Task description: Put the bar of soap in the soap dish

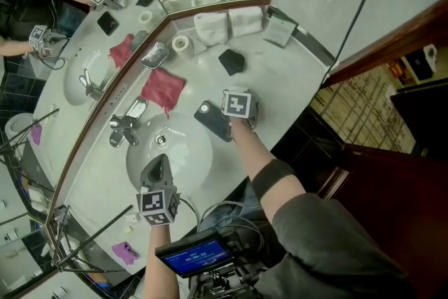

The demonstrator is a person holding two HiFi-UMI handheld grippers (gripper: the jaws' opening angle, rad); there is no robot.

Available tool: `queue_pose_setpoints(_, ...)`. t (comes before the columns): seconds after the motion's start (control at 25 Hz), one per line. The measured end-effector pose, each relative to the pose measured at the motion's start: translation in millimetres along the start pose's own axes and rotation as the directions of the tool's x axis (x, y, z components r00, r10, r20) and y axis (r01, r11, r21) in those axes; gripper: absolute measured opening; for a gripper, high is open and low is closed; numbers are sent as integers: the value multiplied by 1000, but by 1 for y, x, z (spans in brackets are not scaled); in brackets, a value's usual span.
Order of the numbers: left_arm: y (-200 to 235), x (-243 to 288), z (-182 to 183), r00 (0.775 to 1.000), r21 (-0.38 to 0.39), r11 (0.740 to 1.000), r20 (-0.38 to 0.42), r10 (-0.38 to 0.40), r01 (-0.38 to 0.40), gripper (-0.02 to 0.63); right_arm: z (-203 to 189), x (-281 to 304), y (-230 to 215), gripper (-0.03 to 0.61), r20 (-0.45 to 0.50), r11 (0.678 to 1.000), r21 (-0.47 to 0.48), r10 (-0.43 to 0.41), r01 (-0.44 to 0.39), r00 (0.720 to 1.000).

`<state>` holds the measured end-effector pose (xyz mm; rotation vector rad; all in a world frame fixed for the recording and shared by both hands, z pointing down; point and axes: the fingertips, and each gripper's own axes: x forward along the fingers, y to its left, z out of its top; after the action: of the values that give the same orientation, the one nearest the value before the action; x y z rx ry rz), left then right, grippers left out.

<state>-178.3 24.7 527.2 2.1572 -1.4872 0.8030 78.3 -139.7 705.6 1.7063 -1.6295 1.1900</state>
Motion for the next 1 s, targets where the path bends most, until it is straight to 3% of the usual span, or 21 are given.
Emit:
queue_pose_setpoints(0.16,-1,-1,1,1000,-23,1000,14,19,-19,0,13,-5,31,348,-1,993,14,115,-115,993)
queue_pose_setpoints(0.32,3,-6,3,999,-37,999,22,34,-33,0,18,-9,50,350,-20,985,4,170,-170,985)
queue_pose_setpoints(0.56,17,-9,5,995,-91,992,49,90,-85,0,48,-19,117,350,-13,946,47,321,-320,947)
queue_pose_setpoints(1.0,37,11,14,981,-154,975,80,175,-161,0,110,-9,233,350,-12,898,65,438,-436,899)
